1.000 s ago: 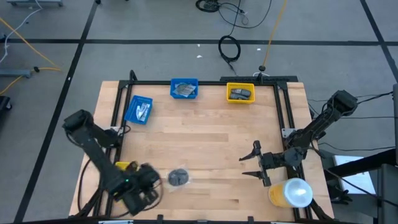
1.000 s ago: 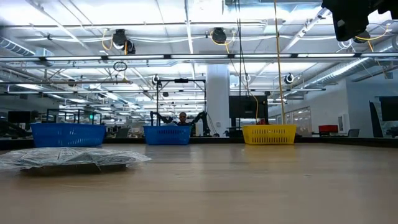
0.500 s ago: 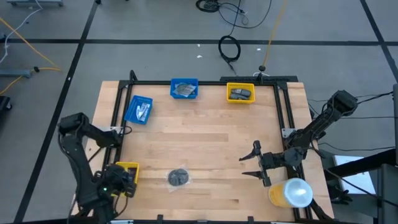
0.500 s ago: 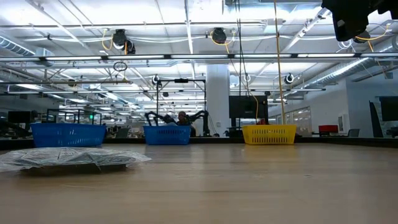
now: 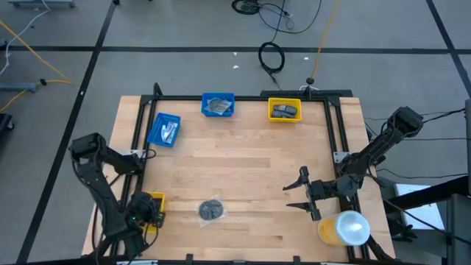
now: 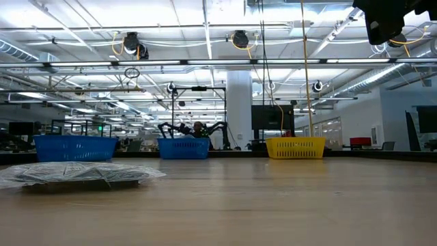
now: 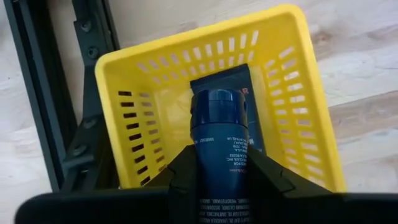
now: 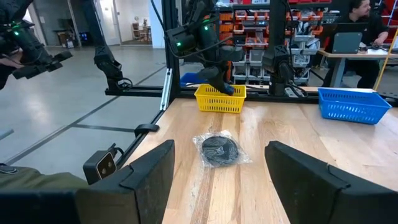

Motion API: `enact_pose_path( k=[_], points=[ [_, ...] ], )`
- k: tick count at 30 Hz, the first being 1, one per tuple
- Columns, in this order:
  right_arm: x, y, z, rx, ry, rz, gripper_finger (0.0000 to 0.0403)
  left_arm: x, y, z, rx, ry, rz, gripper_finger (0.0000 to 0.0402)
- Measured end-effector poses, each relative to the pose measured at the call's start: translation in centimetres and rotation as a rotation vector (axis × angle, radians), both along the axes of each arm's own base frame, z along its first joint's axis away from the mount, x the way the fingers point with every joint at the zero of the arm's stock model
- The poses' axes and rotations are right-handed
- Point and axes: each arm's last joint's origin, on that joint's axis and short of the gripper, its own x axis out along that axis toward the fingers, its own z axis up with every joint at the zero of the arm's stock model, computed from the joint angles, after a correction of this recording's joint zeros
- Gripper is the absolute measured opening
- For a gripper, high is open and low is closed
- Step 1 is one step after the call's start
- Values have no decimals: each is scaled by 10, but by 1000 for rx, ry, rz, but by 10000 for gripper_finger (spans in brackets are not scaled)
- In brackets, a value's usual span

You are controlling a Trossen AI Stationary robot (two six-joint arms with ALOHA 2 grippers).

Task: Pick & Place Travel size toiletries
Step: Put the blue shave cream into the bottom yellow bin, then put the black hairbrush into the right blue bin

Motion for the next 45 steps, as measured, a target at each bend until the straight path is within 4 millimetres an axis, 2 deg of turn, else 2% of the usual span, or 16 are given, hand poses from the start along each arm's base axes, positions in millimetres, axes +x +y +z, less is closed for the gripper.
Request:
enact_pose_path(
  k=[5,15,20,23,28,32,35,40,45],
  points=[
    [0,0,0,0,0,0,242,2,1,-2,-8,6,13,110],
    [0,0,0,0,0,0,242,2,1,-2,-40,71,28,242],
    [1,-1,0,-2,0,-7,242,4,1,2,-34,58,26,261],
    [2,-2,0,-3,1,-13,242,10,-1,7,-22,-26,-16,261],
    [2,-1,-2,-12,9,-12,242,32,-3,15,71,-289,-252,262],
    [4,0,-5,-24,21,-12,242,57,-8,17,197,-518,-529,262],
    [4,0,-6,-27,25,-15,242,80,-14,20,276,-624,-712,262],
    [6,-2,-7,-6,31,-30,242,123,-25,12,368,-626,-1046,262],
    [7,-2,-7,-5,33,-30,242,153,-31,-16,333,-528,-1342,262]
  ],
)
